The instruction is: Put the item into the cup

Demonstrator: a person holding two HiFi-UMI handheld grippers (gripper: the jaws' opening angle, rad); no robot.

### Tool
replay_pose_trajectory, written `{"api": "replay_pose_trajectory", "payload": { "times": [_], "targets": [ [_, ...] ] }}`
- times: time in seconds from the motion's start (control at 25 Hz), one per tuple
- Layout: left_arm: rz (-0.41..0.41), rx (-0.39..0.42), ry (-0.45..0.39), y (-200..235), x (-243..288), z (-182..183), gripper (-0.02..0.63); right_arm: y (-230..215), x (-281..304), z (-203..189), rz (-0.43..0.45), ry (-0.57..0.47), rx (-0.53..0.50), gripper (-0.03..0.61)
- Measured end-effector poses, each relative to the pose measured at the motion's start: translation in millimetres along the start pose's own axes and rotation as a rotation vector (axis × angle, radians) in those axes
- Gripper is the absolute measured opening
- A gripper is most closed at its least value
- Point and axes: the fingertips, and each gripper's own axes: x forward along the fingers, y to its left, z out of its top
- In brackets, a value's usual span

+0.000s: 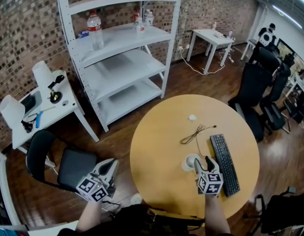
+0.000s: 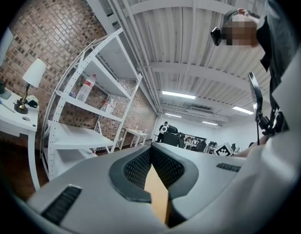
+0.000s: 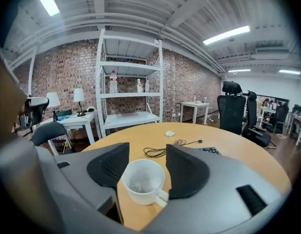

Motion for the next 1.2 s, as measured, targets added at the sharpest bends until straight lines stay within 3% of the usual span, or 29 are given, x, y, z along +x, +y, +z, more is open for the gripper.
{"api": "replay_pose_trajectory", "payload": {
  "times": [0.24,0.6,0.72,0.8,1.2],
  "targets": [
    [-0.109,0.058,0.011,-23,39,10,-0.008,-12,-55,27,-0.02,-0.164,0.074,0.239],
    [-0.252,0.1,0.029,-73,112,13,-0.008,-53,-157,37,-0.163,-0.388,0.233,0.142],
    [-0.284,0.108,0.039,-87,129,7,-0.008,-70,-180,29,-0.241,-0.429,0.25,0.082],
    [-0.298,0.115,0.034,-96,136,6,-0.008,-77,-195,24,-0.273,-0.449,0.264,0.01],
    [-0.362,0.107,0.043,-124,159,-1,-0.008,-82,-226,6,-0.3,-0.454,0.279,0.009]
  ]
}}
